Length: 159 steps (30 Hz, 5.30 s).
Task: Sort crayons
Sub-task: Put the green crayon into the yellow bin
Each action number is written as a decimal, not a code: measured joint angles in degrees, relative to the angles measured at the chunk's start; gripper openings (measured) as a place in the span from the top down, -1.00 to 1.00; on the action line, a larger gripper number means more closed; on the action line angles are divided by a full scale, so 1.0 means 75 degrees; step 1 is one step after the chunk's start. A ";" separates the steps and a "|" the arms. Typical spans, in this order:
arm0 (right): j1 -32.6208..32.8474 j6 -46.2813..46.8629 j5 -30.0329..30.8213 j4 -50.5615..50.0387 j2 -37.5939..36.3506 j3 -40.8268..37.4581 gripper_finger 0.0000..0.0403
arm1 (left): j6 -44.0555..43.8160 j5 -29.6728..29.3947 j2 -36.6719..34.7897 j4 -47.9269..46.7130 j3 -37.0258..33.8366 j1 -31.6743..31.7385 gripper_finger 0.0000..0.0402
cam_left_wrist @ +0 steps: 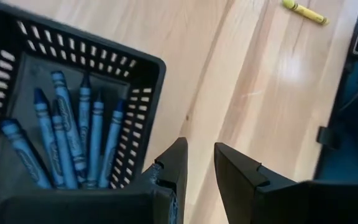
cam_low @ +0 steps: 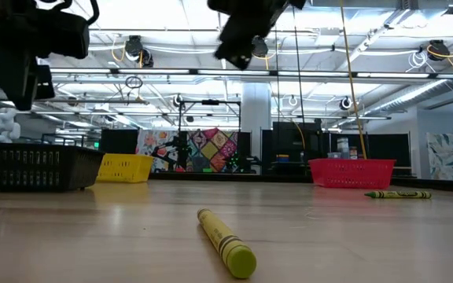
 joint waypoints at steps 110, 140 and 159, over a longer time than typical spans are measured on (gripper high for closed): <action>0.1490 0.2344 0.3404 0.0990 -0.2563 -0.7452 0.82 | 0.0308 -0.1635 0.0000 0.0060 0.0000 -0.1041 0.58; 0.1431 0.3845 0.3304 0.1724 -0.2686 -0.7903 1.00 | 0.0313 -0.2398 0.0000 0.0645 0.0000 -0.1038 0.58; 0.0921 0.2966 0.3168 0.5033 -0.3418 -0.7451 1.00 | 0.0541 -0.4715 0.0000 0.2528 -0.0003 -0.0979 0.58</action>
